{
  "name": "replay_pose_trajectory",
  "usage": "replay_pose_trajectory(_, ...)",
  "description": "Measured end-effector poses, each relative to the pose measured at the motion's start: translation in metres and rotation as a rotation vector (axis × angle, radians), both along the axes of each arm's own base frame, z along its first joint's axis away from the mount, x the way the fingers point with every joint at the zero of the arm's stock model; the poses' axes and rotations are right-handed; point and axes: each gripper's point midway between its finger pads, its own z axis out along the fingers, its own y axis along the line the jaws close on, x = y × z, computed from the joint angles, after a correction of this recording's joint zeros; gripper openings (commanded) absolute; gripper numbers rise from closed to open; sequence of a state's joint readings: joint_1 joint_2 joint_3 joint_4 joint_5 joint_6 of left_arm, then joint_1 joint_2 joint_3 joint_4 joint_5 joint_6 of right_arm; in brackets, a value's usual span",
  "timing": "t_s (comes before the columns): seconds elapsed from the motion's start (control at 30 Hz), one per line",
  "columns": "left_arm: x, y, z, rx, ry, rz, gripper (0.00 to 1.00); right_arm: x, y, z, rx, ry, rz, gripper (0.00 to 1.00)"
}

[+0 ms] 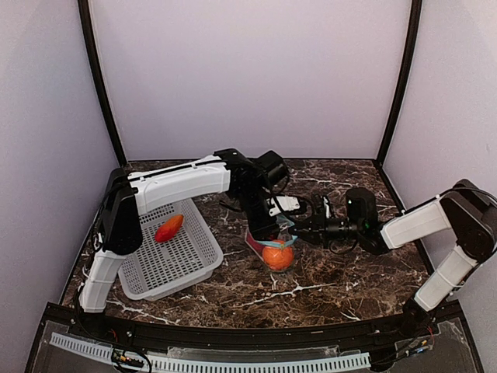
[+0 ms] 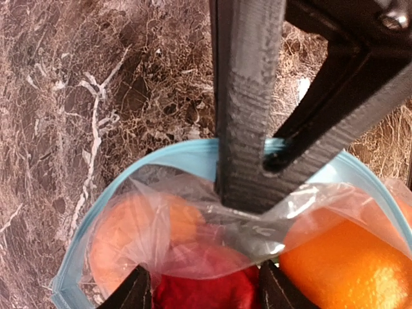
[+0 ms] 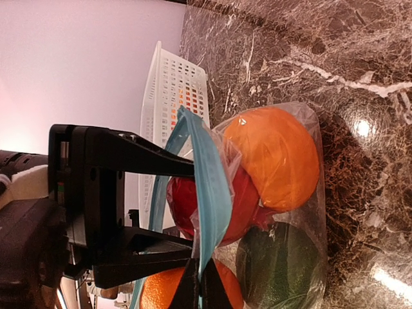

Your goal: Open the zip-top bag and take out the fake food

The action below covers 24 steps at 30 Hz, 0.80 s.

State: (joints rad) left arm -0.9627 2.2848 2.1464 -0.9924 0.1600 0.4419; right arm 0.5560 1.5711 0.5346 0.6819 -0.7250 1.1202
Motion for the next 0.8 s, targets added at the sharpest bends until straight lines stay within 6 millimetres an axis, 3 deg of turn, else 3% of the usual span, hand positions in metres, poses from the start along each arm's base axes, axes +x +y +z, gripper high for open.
replay_pose_trajectory(0.13, 0.001, 0.000, 0.011, -0.017, -0.015, 0.000, 0.70, 0.000, 0.000, 0.000, 0.003, 0.000, -0.001, 0.00)
replay_pose_trajectory(0.27, 0.001, 0.000, 0.021, -0.031, -0.030, -0.006, 0.77, 0.001, 0.000, 0.001, 0.006, -0.003, -0.001, 0.00)
replay_pose_trajectory(0.53, -0.005, 0.013, 0.024, 0.024, -0.050, -0.032, 0.77, 0.000, 0.000, 0.001, 0.007, -0.002, 0.003, 0.00)
replay_pose_trajectory(0.8, -0.009, 0.025, 0.008, 0.090, -0.056, -0.056, 0.77, -0.001, 0.001, -0.004, 0.004, 0.011, 0.009, 0.00)
